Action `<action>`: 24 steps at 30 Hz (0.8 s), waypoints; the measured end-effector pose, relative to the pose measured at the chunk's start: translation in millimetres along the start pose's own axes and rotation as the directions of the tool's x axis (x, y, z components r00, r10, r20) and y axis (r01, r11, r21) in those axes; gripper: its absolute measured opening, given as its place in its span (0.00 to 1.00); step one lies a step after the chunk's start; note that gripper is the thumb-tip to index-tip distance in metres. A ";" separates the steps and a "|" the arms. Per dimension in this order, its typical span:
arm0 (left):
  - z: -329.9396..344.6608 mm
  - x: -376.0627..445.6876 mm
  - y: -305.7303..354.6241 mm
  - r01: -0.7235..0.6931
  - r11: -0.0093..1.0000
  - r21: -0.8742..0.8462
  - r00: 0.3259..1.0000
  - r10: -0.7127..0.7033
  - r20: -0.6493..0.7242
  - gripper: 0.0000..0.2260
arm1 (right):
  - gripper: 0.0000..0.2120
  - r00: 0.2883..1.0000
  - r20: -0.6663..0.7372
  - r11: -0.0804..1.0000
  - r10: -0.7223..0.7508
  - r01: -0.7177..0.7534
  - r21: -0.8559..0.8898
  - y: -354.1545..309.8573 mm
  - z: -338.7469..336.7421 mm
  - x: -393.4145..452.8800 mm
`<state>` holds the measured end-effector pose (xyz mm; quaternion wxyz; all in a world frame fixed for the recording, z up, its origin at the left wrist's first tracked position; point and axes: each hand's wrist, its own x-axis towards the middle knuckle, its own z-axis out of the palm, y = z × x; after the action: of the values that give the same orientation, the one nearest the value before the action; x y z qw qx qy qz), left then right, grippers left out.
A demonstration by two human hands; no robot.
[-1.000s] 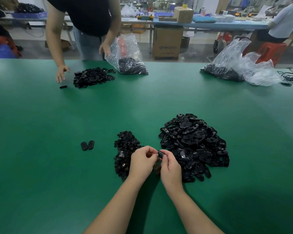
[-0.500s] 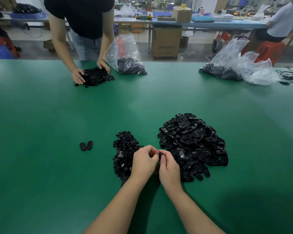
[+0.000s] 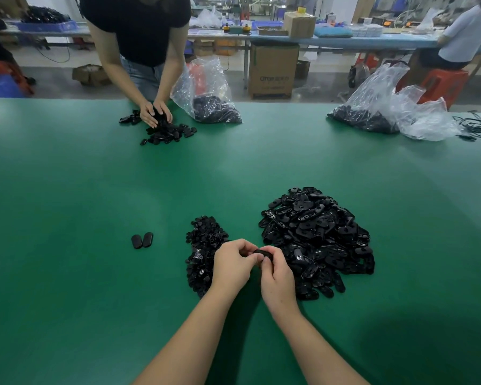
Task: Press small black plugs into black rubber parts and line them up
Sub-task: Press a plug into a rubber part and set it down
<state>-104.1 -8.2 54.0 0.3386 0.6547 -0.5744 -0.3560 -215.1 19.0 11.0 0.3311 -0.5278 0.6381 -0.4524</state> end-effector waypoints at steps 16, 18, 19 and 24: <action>1.1 -3.2 -3.0 0.005 0.999 -0.037 1.000 -0.004 0.025 0.01 | 0.09 1.000 0.001 1.000 0.005 -0.005 -0.010 -1.1 0.2 0.0; 0.6 -3.5 -2.3 0.009 1.000 -0.026 0.999 -0.008 0.033 0.02 | 0.09 1.000 0.008 1.000 0.006 -0.006 -0.007 -1.6 0.2 -0.1; 0.6 -3.7 -1.4 0.010 1.000 -0.015 0.999 -0.009 0.036 0.02 | 0.09 1.000 0.010 1.000 0.006 -0.006 -0.008 -1.4 0.1 -0.1; 2.5 -4.5 2.1 0.014 0.999 0.052 0.999 -0.016 0.039 0.02 | 0.09 1.000 0.010 1.000 0.018 -0.018 -0.003 -1.0 -1.1 -0.4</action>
<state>-107.7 -4.1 54.8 0.3074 0.6604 -0.5851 -0.3563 -215.6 19.6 12.3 0.3377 -0.5247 0.6419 -0.4457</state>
